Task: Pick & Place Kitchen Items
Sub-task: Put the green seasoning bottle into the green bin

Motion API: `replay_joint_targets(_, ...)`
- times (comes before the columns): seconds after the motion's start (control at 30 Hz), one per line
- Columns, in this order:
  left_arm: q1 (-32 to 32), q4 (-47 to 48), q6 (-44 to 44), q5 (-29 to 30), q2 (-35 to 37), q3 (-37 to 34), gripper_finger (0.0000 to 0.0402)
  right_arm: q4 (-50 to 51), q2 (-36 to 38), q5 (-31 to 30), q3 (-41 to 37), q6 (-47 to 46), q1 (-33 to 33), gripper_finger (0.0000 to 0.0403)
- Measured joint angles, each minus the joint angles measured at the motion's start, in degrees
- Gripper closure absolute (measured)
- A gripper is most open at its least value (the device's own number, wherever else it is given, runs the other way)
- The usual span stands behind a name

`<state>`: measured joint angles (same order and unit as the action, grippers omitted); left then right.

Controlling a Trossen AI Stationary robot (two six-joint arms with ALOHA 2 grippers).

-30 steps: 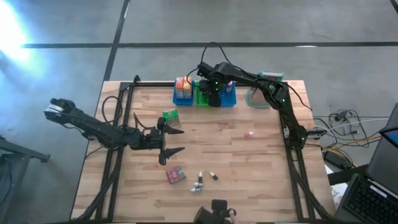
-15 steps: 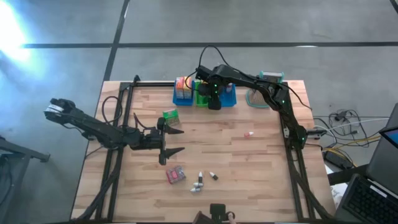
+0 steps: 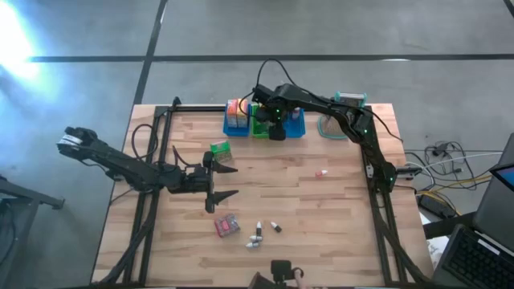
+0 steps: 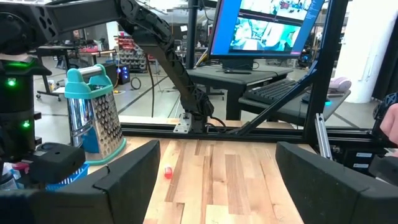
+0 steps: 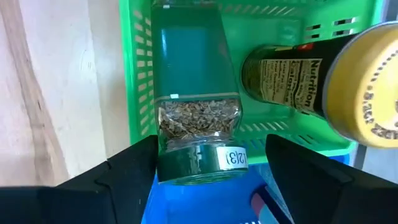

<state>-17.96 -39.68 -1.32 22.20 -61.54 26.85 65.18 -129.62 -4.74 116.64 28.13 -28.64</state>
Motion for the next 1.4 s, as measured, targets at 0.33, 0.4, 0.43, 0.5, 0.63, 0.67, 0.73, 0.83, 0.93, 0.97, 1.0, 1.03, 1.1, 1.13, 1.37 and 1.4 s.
replay_joint_targets(0.33,0.0,-0.02,0.0,0.0,0.0,0.0,0.0076,-0.73,0.24,0.06,1.59,0.34,0.05,0.0173)
replay_joint_targets(0.4,0.0,-0.02,-0.01,0.0,0.0,0.0,0.0076,-0.5,0.24,0.15,2.33,0.34,0.18,0.0202)
replay_joint_targets(0.43,0.0,-0.02,0.0,0.0,0.0,0.0,0.0076,-0.5,0.24,0.26,2.79,0.36,0.28,0.0216)
replay_joint_targets(0.5,-0.02,-0.02,0.0,0.0,0.0,0.0,0.0076,-0.57,0.25,0.64,3.79,0.36,0.52,0.0246)
replay_joint_targets(0.63,-0.01,0.01,0.0,0.0,0.0,0.0,0.0076,-0.45,0.26,0.77,5.98,0.07,1.16,0.0296)
replay_joint_targets(0.67,-0.01,0.14,-0.02,0.0,0.0,0.0,0.0076,-0.27,0.26,0.75,6.82,-0.07,1.3,0.0305)
replay_joint_targets(0.73,0.0,0.83,-0.16,0.0,0.0,0.0,0.0076,1.96,0.28,0.65,8.94,-0.05,1.44,0.032)
replay_joint_targets(0.83,0.0,1.27,-0.15,0.0,-0.02,0.0,0.0076,7.81,0.44,0.41,12.14,-1.33,1.41,0.0341)
replay_joint_targets(0.93,-0.02,1.25,-0.05,-0.01,0.33,0.0,0.0076,13.35,0.69,0.82,13.33,-3.67,0.89,0.0365)
replay_joint_targets(0.97,-0.01,1.23,0.16,-0.01,0.58,0.0,0.0076,14.82,0.74,1.63,13.29,-4.31,0.57,0.0374)
replay_joint_targets(1.0,0.0,1.2,0.25,0.0,0.89,0.0,0.0076,15.76,0.74,2.88,12.94,-4.95,0.23,0.0384)
replay_joint_targets(1.03,-0.02,1.23,0.26,-0.02,1.25,0.02,0.0076,16.08,0.74,4.3,12.28,-5.31,-0.09,0.0389)
replay_joint_targets(1.1,-0.02,1.37,0.22,-0.02,1.98,0.04,0.0076,15.77,0.74,5.22,10.34,-5.27,-0.38,0.0392)
replay_joint_targets(1.13,-0.02,1.77,0.23,-0.02,2.44,0.09,0.0076,15.22,0.73,5.1,9.4,-5.15,-0.5,0.0392)
replay_joint_targets(1.37,-0.02,7.76,-1.56,-0.02,5.74,0.11,0.0076,11.77,0.63,4.82,2.8,-5.02,-1.53,0.0394)
replay_joint_targets(1.4,-0.02,8.24,-1.94,-0.02,6.06,0.11,0.0076,11.48,0.63,4.59,2.05,-5.05,-1.65,0.0394)
